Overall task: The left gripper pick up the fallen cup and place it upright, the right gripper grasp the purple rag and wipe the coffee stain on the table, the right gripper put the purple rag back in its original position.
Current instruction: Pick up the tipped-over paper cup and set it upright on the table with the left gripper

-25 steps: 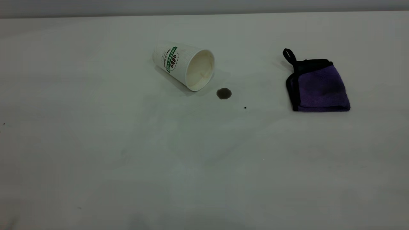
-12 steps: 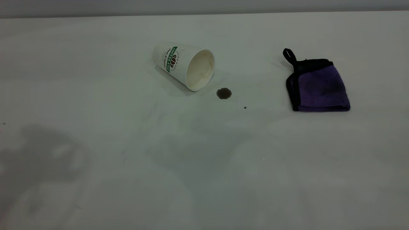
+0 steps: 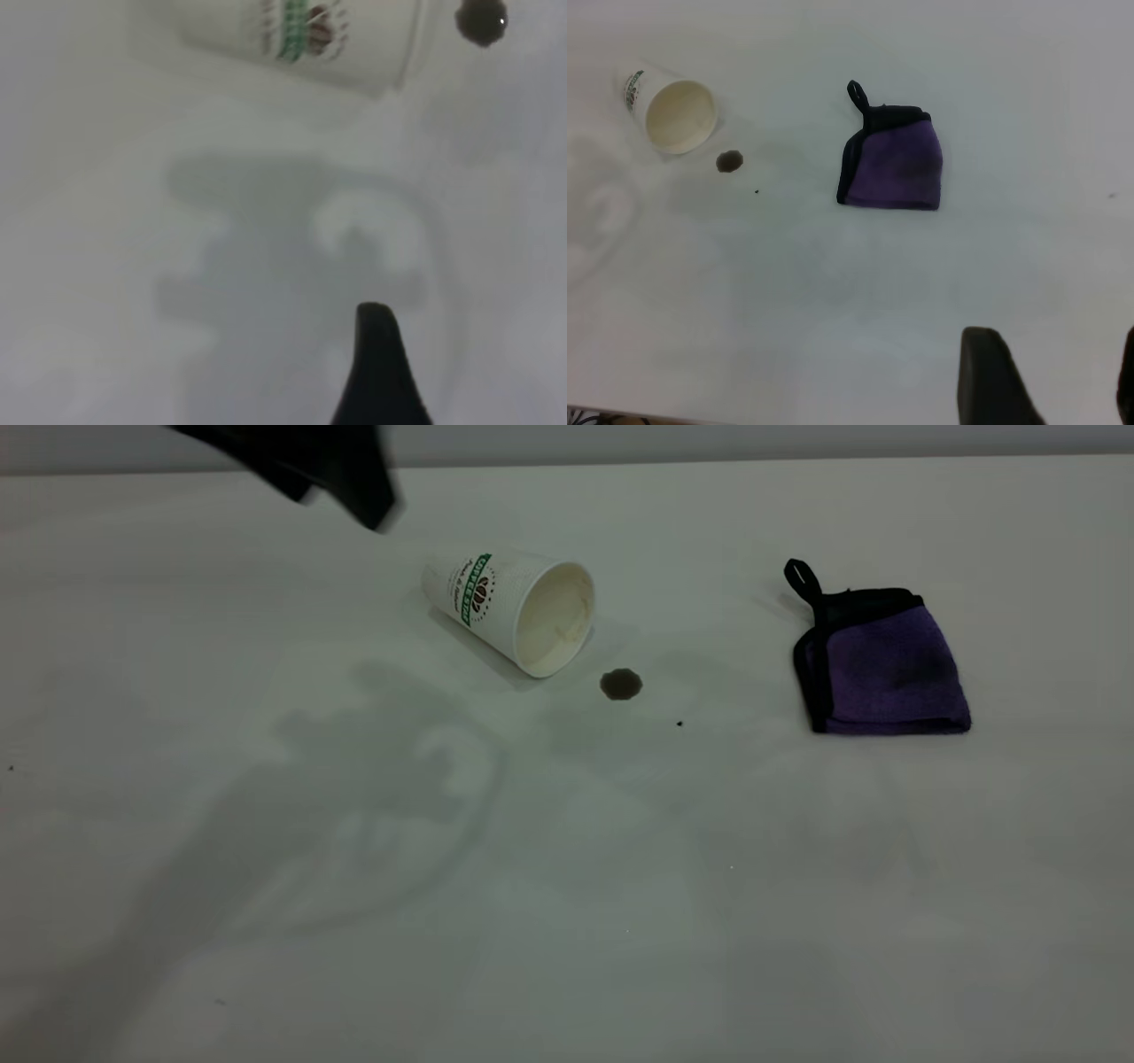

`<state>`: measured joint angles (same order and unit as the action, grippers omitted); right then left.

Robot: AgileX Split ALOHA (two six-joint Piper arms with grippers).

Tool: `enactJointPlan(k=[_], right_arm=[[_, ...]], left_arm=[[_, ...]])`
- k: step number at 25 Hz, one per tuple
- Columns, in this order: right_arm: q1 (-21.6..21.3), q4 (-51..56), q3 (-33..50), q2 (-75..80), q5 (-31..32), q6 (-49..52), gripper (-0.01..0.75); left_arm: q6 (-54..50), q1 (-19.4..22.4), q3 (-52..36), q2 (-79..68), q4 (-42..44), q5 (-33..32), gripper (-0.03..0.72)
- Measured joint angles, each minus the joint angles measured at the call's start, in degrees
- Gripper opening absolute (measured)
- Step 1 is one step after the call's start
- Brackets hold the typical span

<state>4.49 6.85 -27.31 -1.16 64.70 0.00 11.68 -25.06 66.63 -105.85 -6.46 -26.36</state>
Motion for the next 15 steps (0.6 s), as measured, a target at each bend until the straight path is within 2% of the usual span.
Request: enactJointPlan(k=[9,15], right_arm=[[0.00,0.00,0.00,0.00,0.00,0.00,0.389],[0.00,0.00,0.00,0.00,0.00,0.00,0.389]], left_arm=[[-24.19,-9.43,14.37,-15.87,24.21,-0.95,0.569],[-40.22,-13.56,21.30,-24.14,42.00,-0.52,0.569]])
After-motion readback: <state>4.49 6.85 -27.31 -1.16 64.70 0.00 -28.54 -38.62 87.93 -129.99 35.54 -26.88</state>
